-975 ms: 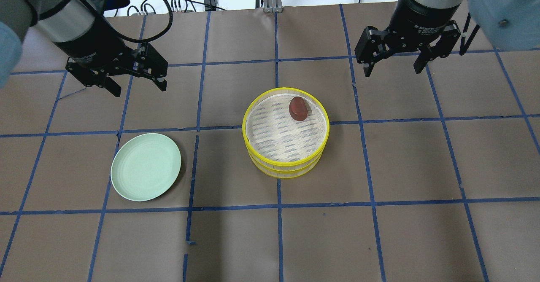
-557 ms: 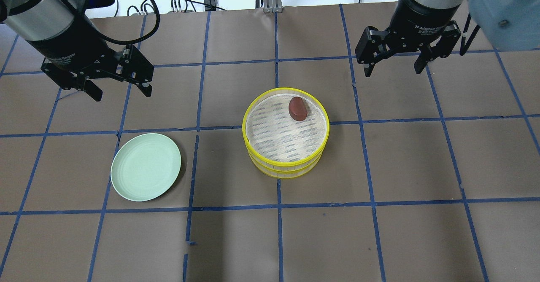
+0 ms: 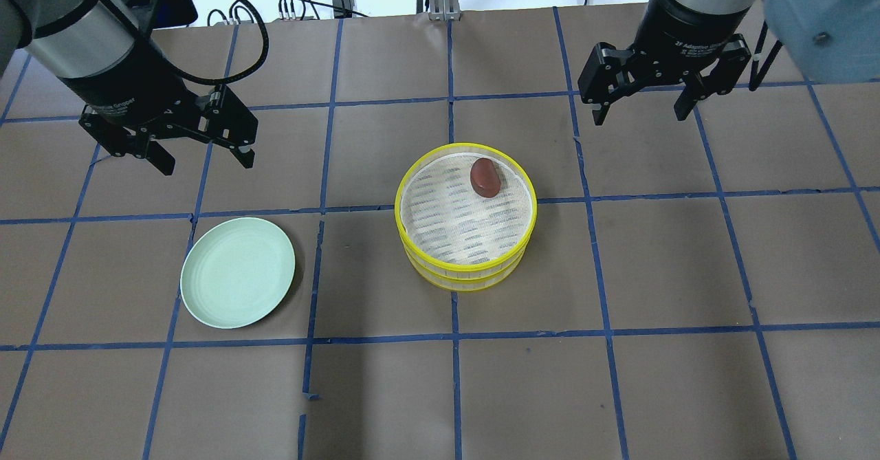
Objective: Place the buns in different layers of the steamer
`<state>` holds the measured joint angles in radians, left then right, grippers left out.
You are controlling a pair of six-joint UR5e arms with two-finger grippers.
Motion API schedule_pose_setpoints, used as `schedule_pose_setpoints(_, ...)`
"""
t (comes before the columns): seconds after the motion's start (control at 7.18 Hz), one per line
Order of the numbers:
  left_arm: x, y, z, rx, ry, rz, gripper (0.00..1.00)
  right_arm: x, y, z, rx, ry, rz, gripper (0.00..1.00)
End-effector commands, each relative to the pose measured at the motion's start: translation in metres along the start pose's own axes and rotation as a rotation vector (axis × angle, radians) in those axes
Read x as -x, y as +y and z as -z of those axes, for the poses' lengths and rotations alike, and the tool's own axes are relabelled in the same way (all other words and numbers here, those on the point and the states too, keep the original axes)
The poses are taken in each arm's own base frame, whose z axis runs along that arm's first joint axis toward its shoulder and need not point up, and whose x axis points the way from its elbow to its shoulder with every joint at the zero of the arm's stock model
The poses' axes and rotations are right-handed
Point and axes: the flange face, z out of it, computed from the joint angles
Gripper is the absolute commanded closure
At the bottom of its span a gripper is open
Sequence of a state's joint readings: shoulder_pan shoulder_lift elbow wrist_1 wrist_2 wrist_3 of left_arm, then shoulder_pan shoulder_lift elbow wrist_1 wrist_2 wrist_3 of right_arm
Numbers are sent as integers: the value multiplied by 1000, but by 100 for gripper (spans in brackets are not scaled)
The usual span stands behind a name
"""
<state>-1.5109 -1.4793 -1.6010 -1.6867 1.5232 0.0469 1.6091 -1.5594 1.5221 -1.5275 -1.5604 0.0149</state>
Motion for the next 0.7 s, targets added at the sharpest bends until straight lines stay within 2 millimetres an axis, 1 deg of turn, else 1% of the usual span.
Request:
schedule_pose_setpoints(0.0,-1,4,17,-37,-6,-1,0,0,0,-1,2,0,1,0)
schedule_pose_setpoints(0.14,-1,5,12,-27,-5,-3,0,0,0,0,0,0,1,0)
schedule_pose_setpoints(0.42,-3,3,9,-21,5,-6,0,-1,0,-1,3,1,1,0)
schedule_pose_setpoints(0.56,-3,-7,-1,-7,4,-9,0,0,0,-1,5,1,4,0)
